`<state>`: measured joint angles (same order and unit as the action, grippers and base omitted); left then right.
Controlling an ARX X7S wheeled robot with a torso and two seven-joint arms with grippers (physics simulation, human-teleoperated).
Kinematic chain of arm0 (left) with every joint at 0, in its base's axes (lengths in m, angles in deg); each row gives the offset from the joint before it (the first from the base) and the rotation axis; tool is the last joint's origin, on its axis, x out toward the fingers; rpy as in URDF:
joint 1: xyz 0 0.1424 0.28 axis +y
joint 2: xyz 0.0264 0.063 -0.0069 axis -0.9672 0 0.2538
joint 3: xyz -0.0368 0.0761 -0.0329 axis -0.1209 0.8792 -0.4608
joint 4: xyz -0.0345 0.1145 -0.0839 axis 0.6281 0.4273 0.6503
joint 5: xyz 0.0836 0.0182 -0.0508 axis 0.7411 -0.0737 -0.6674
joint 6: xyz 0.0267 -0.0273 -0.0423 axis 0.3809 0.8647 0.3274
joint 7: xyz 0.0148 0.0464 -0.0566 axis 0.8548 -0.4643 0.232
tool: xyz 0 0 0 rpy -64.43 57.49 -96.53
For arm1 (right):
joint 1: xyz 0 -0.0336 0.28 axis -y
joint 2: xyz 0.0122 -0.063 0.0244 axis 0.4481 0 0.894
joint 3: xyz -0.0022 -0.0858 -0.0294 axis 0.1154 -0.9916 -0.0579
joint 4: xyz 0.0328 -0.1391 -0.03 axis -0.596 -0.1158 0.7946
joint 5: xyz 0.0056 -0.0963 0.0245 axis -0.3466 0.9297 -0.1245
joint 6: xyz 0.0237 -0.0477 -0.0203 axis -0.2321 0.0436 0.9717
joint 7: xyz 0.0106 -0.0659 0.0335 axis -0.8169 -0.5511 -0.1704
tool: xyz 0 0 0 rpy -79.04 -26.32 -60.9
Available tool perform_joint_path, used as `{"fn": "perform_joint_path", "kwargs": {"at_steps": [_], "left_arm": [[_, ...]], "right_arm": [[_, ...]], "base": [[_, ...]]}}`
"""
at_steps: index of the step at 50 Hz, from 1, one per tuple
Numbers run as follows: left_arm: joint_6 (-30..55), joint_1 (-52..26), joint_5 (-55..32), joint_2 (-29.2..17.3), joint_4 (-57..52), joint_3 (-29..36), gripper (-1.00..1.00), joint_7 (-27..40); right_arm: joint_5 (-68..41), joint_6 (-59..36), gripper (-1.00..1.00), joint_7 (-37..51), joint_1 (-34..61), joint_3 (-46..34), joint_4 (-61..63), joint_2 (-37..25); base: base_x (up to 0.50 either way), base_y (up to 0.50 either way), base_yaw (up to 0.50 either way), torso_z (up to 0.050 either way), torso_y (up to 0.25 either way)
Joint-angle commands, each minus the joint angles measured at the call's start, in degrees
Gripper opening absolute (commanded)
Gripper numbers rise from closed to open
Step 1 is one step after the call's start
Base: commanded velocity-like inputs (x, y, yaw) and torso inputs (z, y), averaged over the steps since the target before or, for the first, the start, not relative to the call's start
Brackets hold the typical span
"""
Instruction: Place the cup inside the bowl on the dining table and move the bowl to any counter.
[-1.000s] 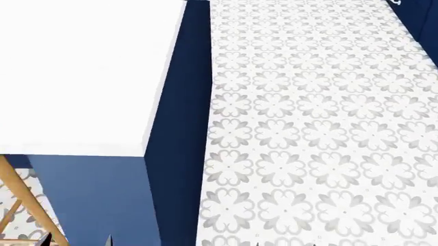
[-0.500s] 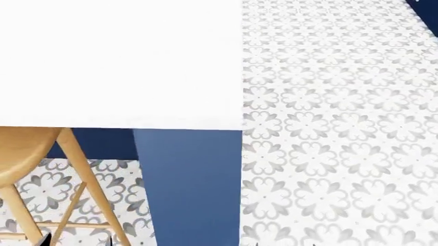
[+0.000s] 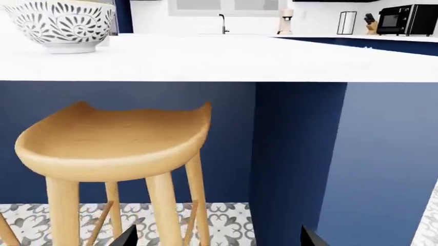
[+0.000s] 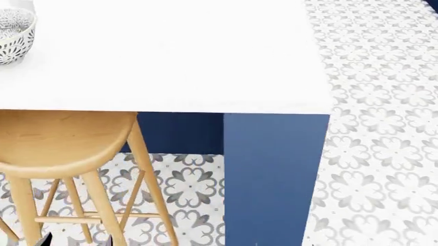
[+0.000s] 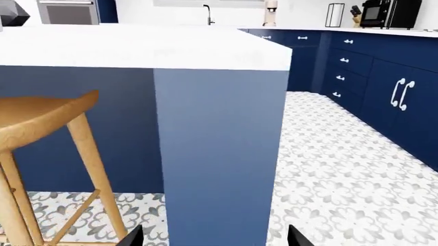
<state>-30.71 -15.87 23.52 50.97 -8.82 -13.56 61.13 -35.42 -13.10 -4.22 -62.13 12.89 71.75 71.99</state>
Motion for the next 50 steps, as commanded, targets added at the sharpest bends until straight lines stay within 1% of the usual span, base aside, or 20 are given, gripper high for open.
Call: {"fn": "perform_joint_path", "kwargs": {"at_steps": [1, 27, 29, 32, 44, 50], "left_arm": [[-0.1, 0.0, -0.4, -0.4, -0.1, 0.2, 1.0, 0.2], [-0.2, -0.3, -0.7, -0.8, 0.1, 1.1, 1.0, 1.0], [-0.3, -0.1, 0.7, -1.4, -0.1, 1.6, 1.0, 1.5], [0.1, -0.4, -0.7, -1.0, 0.0, 1.2, 1.0, 1.2], [0.3, -0.3, -0.8, -1.4, 0.0, 1.6, 1.0, 1.6], [0.6, -0.4, -1.2, -1.4, 0.0, 1.8, 1.0, 1.5]], "right_arm": [[0.1, -0.4, 1.0, 0.2, 0.4, -0.7, -0.3, -0.4], [-0.3, 0.3, 1.0, 0.7, 0.4, -1.5, -0.3, -0.9], [-0.4, 0.3, 1.0, 0.8, 0.5, -1.5, -0.4, -1.0], [-0.5, 0.5, 1.0, 0.8, 0.3, -1.5, -0.3, -1.0], [-1.2, 0.9, 1.0, 0.9, 0.5, -1.6, -0.4, -1.2], [-1.3, 1.2, 1.0, 0.9, 0.4, -1.8, -0.5, -1.3]], "base": [[0.0, 0.5, 0.0, 0.0, 0.0], [0.01, 0.5, 0.0, 0.0, 0.0], [0.0, 0.5, 0.0, 0.0, 0.0], [0.0, 0.5, 0.0, 0.0, 0.0], [0.0, 0.5, 0.0, 0.0, 0.0], [0.24, 0.26, 0.0, 0.0, 0.0]]}}
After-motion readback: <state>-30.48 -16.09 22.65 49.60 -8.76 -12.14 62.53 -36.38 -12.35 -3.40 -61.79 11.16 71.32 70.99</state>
